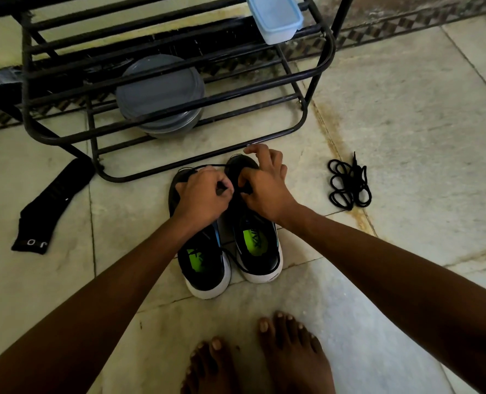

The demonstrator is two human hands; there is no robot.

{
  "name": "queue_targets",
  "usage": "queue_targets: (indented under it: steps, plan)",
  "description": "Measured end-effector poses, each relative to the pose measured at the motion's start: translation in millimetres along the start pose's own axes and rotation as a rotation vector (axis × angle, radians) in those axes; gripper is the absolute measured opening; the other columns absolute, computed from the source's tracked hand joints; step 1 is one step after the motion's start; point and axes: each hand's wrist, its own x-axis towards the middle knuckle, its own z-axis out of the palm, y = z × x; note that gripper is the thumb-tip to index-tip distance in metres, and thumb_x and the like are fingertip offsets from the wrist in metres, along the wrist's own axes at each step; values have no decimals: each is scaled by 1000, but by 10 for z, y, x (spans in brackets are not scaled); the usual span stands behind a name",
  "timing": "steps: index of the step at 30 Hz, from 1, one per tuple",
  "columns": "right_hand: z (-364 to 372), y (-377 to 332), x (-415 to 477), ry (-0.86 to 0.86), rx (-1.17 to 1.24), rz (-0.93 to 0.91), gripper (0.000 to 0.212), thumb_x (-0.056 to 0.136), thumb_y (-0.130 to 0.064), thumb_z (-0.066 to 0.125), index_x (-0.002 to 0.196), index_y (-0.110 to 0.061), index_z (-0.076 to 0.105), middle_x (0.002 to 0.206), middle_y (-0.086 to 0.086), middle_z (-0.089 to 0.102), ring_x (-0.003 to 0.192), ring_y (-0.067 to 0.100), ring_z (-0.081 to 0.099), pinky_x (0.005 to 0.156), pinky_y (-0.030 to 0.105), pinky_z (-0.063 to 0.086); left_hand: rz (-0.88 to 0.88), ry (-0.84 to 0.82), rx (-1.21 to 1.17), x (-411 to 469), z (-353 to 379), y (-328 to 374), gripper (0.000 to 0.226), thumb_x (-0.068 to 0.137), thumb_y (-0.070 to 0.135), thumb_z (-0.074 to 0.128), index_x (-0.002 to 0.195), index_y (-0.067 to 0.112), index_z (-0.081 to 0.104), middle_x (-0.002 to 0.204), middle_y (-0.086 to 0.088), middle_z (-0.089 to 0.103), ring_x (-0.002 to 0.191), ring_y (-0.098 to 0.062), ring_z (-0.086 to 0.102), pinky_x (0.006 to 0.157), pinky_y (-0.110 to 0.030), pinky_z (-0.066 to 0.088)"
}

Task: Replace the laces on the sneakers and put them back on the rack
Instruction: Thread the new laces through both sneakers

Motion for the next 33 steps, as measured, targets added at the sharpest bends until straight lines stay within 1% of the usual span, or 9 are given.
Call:
queue_targets:
  steps: [7,11,17,21,23,25,28,30,33]
  plan:
    - [96,89,-45,61,4,-89,13,80,-22,73,89,-13,68,150,12,37,130,38,29,93,48,35,-13,36,16,2,12,-2,4,87,29,70,90,31,71,100,14,58,105,-13,59,88,-40,36]
    - [156,117,-56,84,7,-103,10,87,-19,65,93,-12,67,145,11,39,128,36,32,91,46,32,42,-9,80,-10,-7,9,31,94,30,69,124,34,70,117,10,60,117,-15,55,84,-38,28]
    - [269,139,-140,188,26,-121,13,88,-11,63,101,-11,61,122,13,49,108,31,47,84,46,41,84,19,202,-20,-1,-11,25,90,34,74,115,34,76,115,12,62,116,-18,56,93,-52,36]
    - [216,96,-191,387,-30,-17,23,94,-23,48,109,-10,59,124,15,49,110,30,43,85,37,31,34,57,364,-71,-1,47,31,87,48,72,118,43,72,122,17,62,120,-17,50,96,-50,27]
    - [86,60,-196,510,175,27,11,97,-10,48,105,-8,57,119,13,52,109,26,49,86,42,41,33,74,396,-83,19,59,31,87,50,72,117,44,72,120,17,63,118,-17,49,95,-49,24]
    - [-132,-24,-157,608,701,154,10,104,-2,43,101,-9,50,104,17,59,98,25,64,84,51,55,25,78,419,-86,36,86,32,85,50,74,116,43,72,122,17,62,119,-18,47,95,-49,23]
    - [-512,-124,-67,511,1266,275,13,108,-4,38,98,-12,42,80,15,59,60,23,62,54,35,53,24,95,441,-91,58,110,39,81,47,79,117,42,66,128,13,54,123,-19,43,97,-50,23]
    - [-674,62,-13,386,771,52,7,104,-8,45,97,-9,45,79,11,58,59,20,53,51,33,46,14,107,428,-90,76,128,49,78,47,81,122,39,59,130,10,49,124,-19,41,97,-49,25]
    - [-680,396,7,-129,-239,-260,25,97,-32,59,109,-11,55,97,8,56,81,26,57,67,39,51,-38,109,430,-86,117,146,65,79,49,81,135,33,50,137,4,43,127,-23,37,98,-51,28]
